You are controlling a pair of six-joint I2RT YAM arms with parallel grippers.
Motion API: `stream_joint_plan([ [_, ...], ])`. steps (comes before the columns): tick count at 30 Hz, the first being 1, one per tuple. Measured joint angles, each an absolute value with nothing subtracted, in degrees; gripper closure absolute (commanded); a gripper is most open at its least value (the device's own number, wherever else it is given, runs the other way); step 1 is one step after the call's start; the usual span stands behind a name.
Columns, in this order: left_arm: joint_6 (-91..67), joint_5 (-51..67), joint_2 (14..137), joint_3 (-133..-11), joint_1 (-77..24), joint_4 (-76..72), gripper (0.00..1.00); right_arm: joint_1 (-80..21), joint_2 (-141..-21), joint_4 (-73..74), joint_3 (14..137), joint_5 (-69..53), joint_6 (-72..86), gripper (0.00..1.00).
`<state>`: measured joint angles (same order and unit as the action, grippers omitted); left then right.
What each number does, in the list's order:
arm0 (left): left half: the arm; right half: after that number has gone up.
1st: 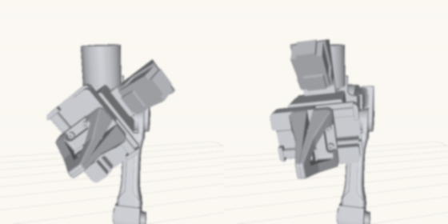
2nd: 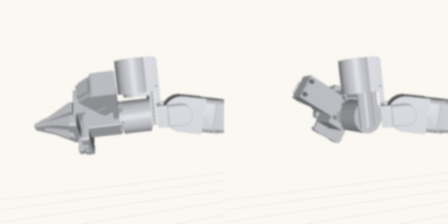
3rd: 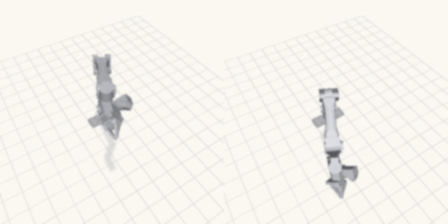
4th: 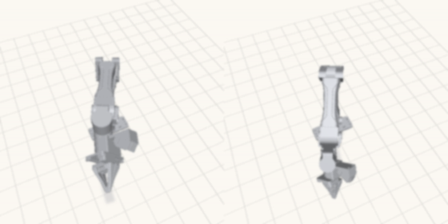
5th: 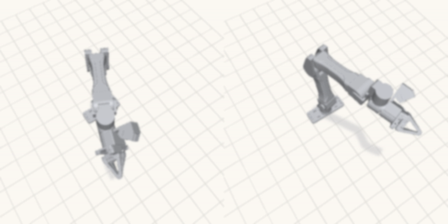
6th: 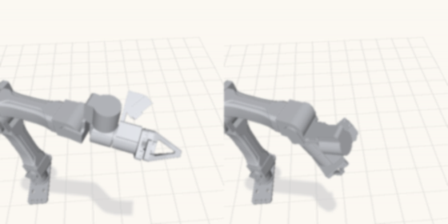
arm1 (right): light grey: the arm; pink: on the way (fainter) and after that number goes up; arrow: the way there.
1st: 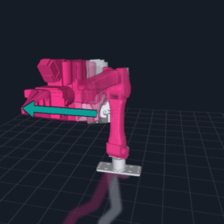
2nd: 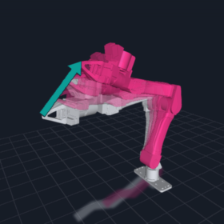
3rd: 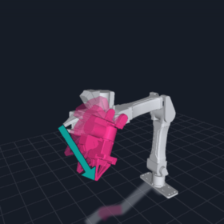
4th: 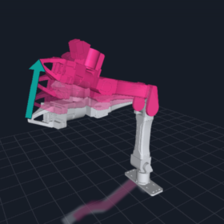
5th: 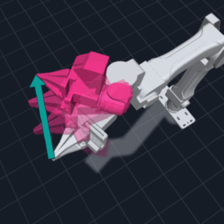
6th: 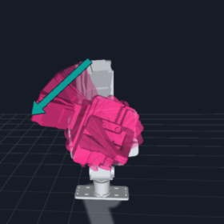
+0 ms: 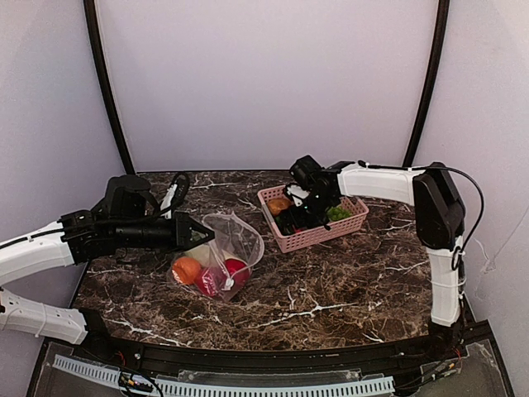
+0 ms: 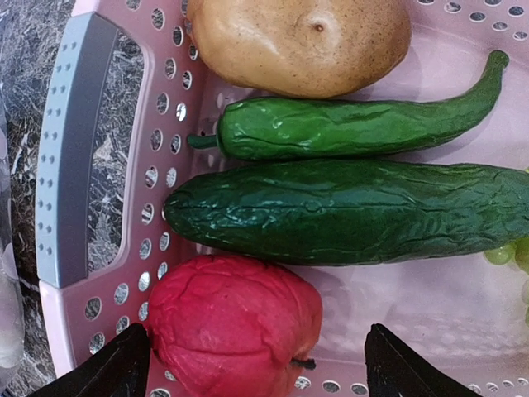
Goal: Place the food in the zip-top bag and seal the zipper
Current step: Pick up the fake fruit from the bin.
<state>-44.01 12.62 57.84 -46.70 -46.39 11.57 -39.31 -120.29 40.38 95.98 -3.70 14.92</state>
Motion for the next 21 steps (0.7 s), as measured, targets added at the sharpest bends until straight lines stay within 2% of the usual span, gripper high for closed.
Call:
stream_joint_plan([
  [10, -44.07, 12.82, 58.54, -46.78, -46.39, 11.57, 0.99, -38.48, -123.31, 40.80, 97.23, -2.52, 16.86, 0.14],
  [21, -44.07, 12.82, 58.72, -46.85, -46.39, 11.64, 0.99, -37.39, -123.31, 40.60, 97.14, -2.59, 17.98, 0.30],
])
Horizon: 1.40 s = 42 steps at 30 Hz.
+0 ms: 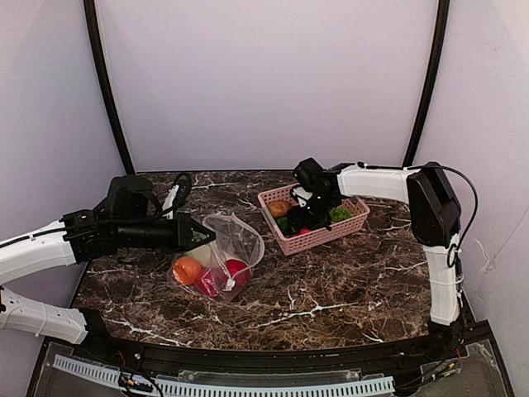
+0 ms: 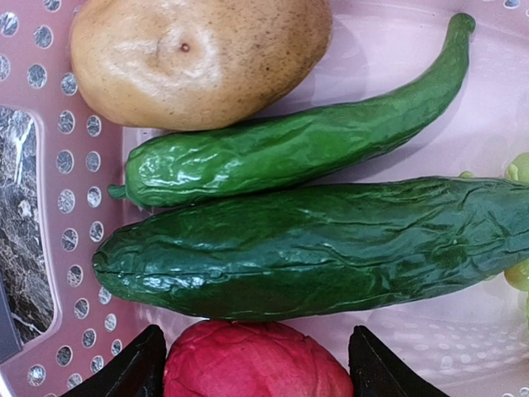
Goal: Place the food in the zip-top bag and seal the zipper
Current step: Pick up the fake fruit from the bin, then place the fake fruit in the zipper food storage bag.
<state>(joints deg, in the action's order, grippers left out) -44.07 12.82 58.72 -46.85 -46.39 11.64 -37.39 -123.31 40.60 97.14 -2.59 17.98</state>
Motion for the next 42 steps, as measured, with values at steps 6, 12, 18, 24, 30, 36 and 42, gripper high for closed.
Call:
stream_joint_plan([
  [6, -44.07, 12.82, 58.94, -46.89, -46.39, 11.64, 0.99, -37.39, -123.31, 40.34, 97.06, -2.63, 18.13, 0.33],
  [12, -44.07, 12.80, 58.92, -46.89, -46.37, 11.66, 0.99, -37.39, -123.11, 40.25, 96.95, -2.85, 18.13, 0.35],
  [18, -44.12, 12.56, 58.63, -46.89, -46.35, 11.77, 0.99, -37.39, -119.52, 40.32, 95.85, -2.94, 18.09, 0.35],
  [24, -44.16, 12.49, 57.91, -46.89, -46.24, 12.12, 0.99, -37.39, -112.20, 39.99, 94.96, -2.81, 18.04, 0.36],
  [30, -44.16, 12.53, 57.91, -46.92, -46.24, 12.12, 0.99, -37.43, -106.24, 39.90, 92.79, -2.90, 17.93, 0.36],
  [36, -44.10, 12.80, 58.13, -48.56, -46.24, 12.21, 0.99, -39.59, -98.41, 39.90, 89.30, -2.85, 18.09, 0.36],
  [42, -43.40, 13.91, 59.24, -50.63, -46.24, 12.10, 0.99, -46.78, -89.84, 38.65, 86.96, -2.68, 18.57, 0.35],
])
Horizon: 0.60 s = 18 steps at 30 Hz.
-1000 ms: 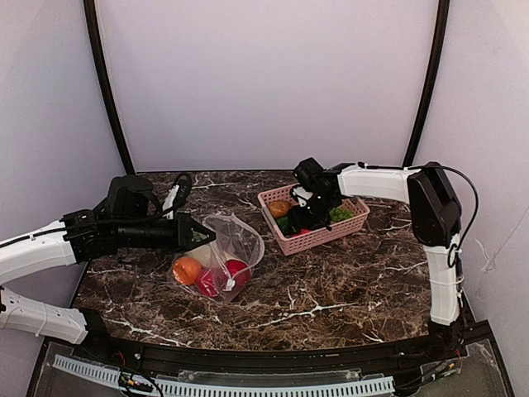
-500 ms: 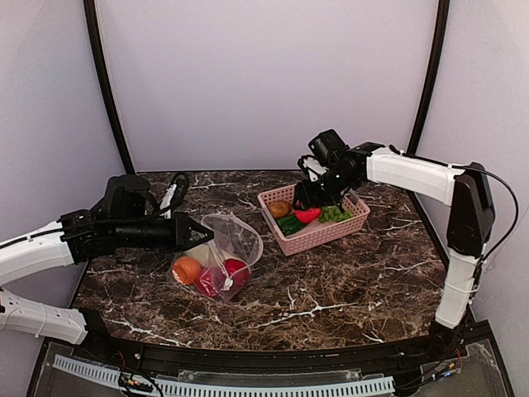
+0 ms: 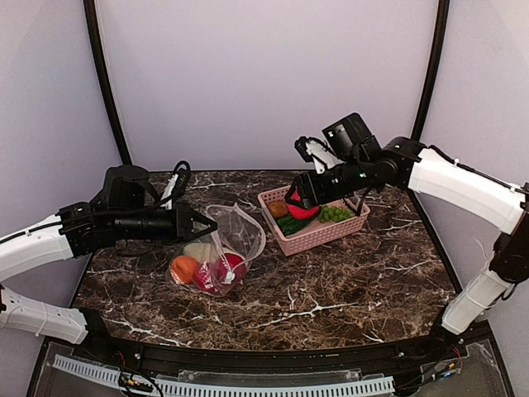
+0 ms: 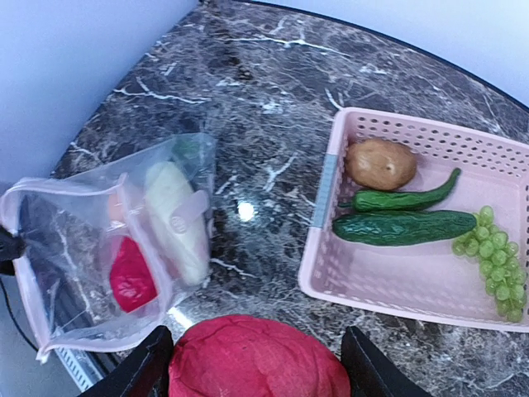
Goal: Place the food in the zip-top bag and seal the zipper
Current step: Place the fake fruit in the zipper food storage bag.
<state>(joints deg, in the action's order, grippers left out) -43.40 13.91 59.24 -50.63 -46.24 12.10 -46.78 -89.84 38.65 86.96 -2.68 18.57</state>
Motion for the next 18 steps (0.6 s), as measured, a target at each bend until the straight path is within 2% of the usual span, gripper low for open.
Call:
stream_joint_plan([
  [8, -42.85, 14.52, 59.64, -50.68, -46.24, 12.12, 0.99, -55.61, -83.83, 33.74, 81.80, -2.74, 20.78, 0.35],
  [18, -42.85, 15.49, 59.61, -50.68, -46.24, 12.10, 0.99, -61.25, -86.35, 26.28, 79.55, -3.49, 23.46, 0.36],
])
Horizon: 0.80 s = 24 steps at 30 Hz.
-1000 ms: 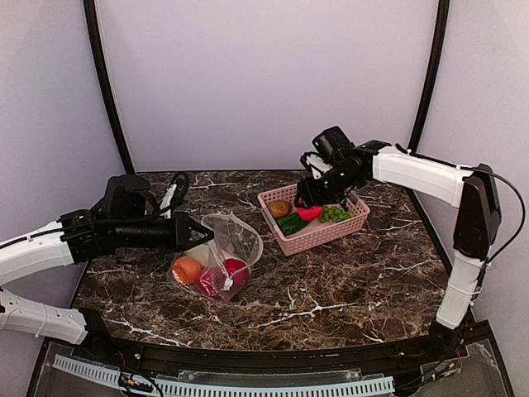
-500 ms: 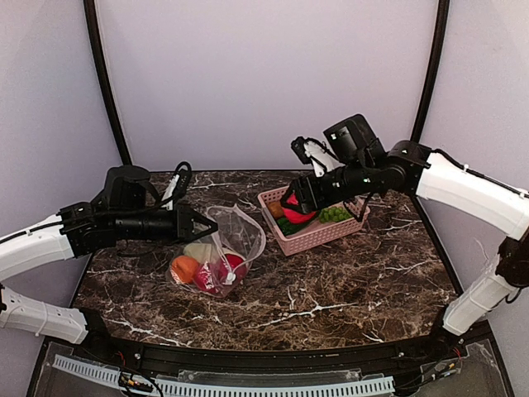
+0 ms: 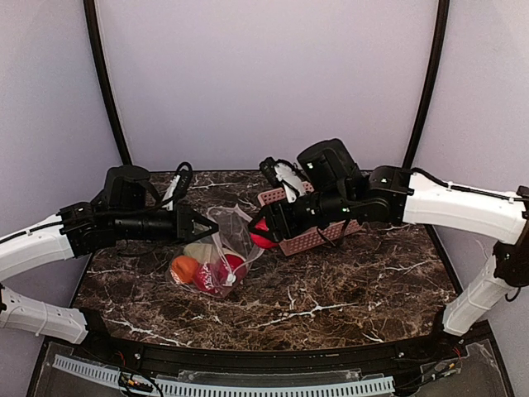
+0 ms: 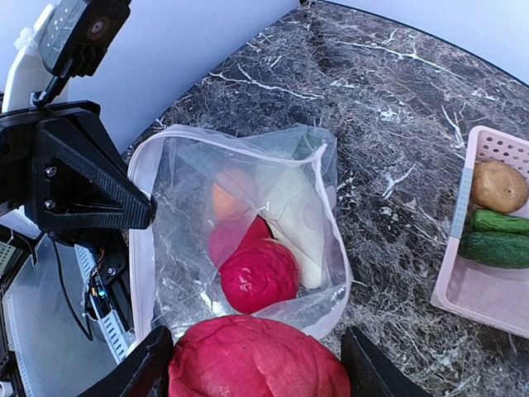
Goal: Place the food in the zip-top bag and seal the zipper
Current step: Place the fake fruit in the zipper food storage bag.
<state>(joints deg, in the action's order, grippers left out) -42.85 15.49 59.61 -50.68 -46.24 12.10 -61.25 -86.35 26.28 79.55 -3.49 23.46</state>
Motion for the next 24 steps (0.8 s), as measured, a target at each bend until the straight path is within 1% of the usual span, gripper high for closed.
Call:
stream_joint_plan([
  [12, -42.87, 15.90, 58.17, -50.68, -46.24, 12.08, 0.99, -64.51, -98.52, 22.04, 84.60, -1.41, 22.90, 0.37],
  [24, -42.87, 16.12, 57.45, -50.68, -46.24, 12.08, 0.99, -65.08, -104.31, 15.73, 86.59, -1.85, 24.38, 0.35],
])
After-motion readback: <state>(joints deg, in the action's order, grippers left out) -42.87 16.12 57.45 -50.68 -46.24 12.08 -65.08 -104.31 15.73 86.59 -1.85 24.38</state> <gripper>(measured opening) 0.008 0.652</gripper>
